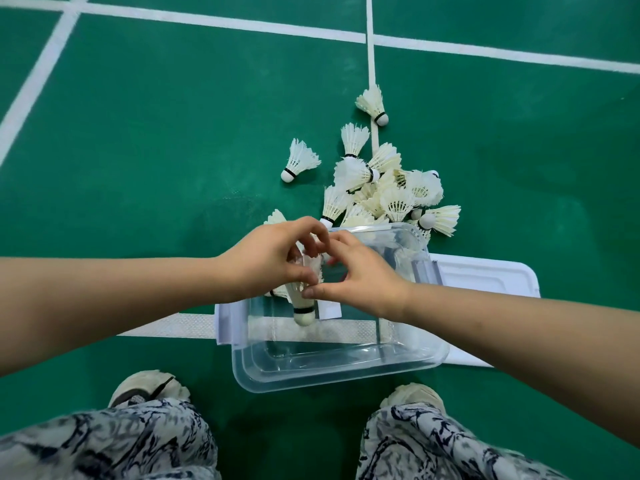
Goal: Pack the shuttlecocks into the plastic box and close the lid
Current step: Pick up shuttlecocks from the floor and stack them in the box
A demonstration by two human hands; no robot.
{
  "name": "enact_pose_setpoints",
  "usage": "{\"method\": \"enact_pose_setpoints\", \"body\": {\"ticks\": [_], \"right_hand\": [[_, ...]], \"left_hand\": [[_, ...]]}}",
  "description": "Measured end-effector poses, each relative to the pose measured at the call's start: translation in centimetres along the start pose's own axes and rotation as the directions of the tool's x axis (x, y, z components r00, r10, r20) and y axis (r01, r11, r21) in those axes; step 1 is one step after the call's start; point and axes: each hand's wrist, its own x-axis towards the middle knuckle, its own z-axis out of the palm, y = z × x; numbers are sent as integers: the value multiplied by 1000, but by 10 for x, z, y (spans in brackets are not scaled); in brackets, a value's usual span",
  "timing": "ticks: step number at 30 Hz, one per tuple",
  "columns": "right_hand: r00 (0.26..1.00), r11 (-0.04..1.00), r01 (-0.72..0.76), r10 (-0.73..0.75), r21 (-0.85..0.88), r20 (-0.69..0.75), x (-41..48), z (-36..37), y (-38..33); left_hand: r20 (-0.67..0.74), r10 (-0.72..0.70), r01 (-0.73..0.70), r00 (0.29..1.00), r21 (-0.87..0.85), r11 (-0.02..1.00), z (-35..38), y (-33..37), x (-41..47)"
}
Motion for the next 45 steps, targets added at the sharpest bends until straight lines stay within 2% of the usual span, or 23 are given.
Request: {"method": "enact_pose_setpoints", "body": {"ticks": [4,9,12,16,20,22,24,27,30,34,36,39,45], "right_hand": [[999,996,39,-40,-77,-20,-1,-2,5],[994,995,68,-74,-72,-85,-5,2,6],[985,996,80,-84,-28,-148,-7,3,7],[987,995,82,-90,-61,-136,-7,-1,14],[979,996,-29,10,-88,-206,-9,-12,24],[962,988,-135,111,-79,-250,-7,-21,31],[942,959,-238,188,-156,-278,-5,-26,38],[946,905,-296,233,-307,-224,0,-22,43],[950,895,-309,272,-321,-154,9,-12,45],[935,866,-355,338,-352,-109,23,-5,44],[925,863,-378,369,-335,-90,29,-3,44],[915,889,-399,400,-224,-46,36,2,45],[855,869,-481,494,-117,156,44,16,46]], "left_hand": [[56,-31,31,998,-4,1000,-1,-1,-3],[28,-60,62,998,-90,994,-2,0,-1],[63,-54,57,997,-39,998,-1,1,-1],[74,-33,29,997,48,998,1,-3,-3],[73,-90,82,993,106,991,-2,-16,0],[88,-121,111,989,107,988,-2,-21,0],[95,-140,130,986,110,985,0,-25,-1],[110,-169,161,979,82,984,2,-27,-1],[110,-186,186,976,10,982,1,-26,-1],[110,-183,183,977,16,983,-2,-26,-1],[115,-186,183,976,33,982,-3,-28,-1],[119,-195,189,974,55,980,-5,-30,-1],[115,-185,181,976,46,982,-8,-32,-1]]}}
